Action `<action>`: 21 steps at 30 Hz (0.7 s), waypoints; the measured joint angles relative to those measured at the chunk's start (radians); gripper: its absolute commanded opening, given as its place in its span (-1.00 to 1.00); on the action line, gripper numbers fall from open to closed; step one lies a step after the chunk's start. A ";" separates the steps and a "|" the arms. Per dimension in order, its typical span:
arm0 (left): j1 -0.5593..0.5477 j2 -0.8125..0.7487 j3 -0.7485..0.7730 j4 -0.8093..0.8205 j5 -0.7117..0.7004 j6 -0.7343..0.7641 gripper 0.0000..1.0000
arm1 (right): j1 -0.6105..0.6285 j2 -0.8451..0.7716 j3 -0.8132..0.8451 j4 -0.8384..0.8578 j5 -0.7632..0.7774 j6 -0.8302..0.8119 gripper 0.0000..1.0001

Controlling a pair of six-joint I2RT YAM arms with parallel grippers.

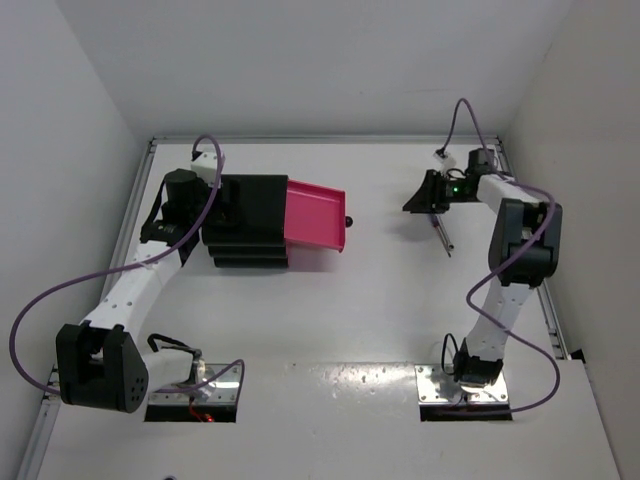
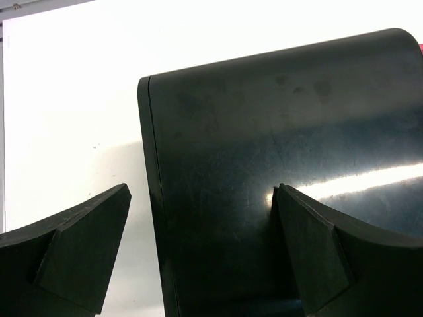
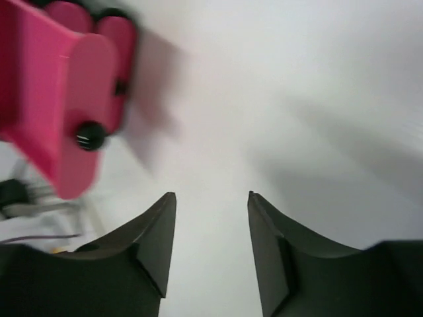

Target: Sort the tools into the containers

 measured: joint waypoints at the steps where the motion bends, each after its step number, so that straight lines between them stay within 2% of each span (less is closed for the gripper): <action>1: 0.000 0.000 0.000 0.000 0.000 0.002 1.00 | -0.019 -0.023 0.004 -0.026 0.058 -0.046 -0.14; 3: -0.001 0.000 0.000 0.000 0.000 0.006 1.00 | -0.035 -0.061 0.011 -0.062 0.178 -0.126 -0.26; 7: -0.001 -0.001 0.000 0.000 0.000 0.013 1.00 | -0.006 -0.081 0.072 -0.108 0.372 -0.241 -0.36; 12: -0.001 -0.002 0.000 0.000 -0.003 0.017 1.00 | 0.028 -0.052 0.174 -0.146 0.524 -0.330 -0.36; 15: -0.001 -0.002 0.000 0.000 -0.006 0.017 1.00 | 0.031 -0.025 0.200 -0.156 0.599 -0.360 -0.22; 21: -0.001 -0.002 0.000 0.000 -0.008 0.017 1.00 | 0.033 0.035 0.211 -0.180 0.710 -0.386 -0.14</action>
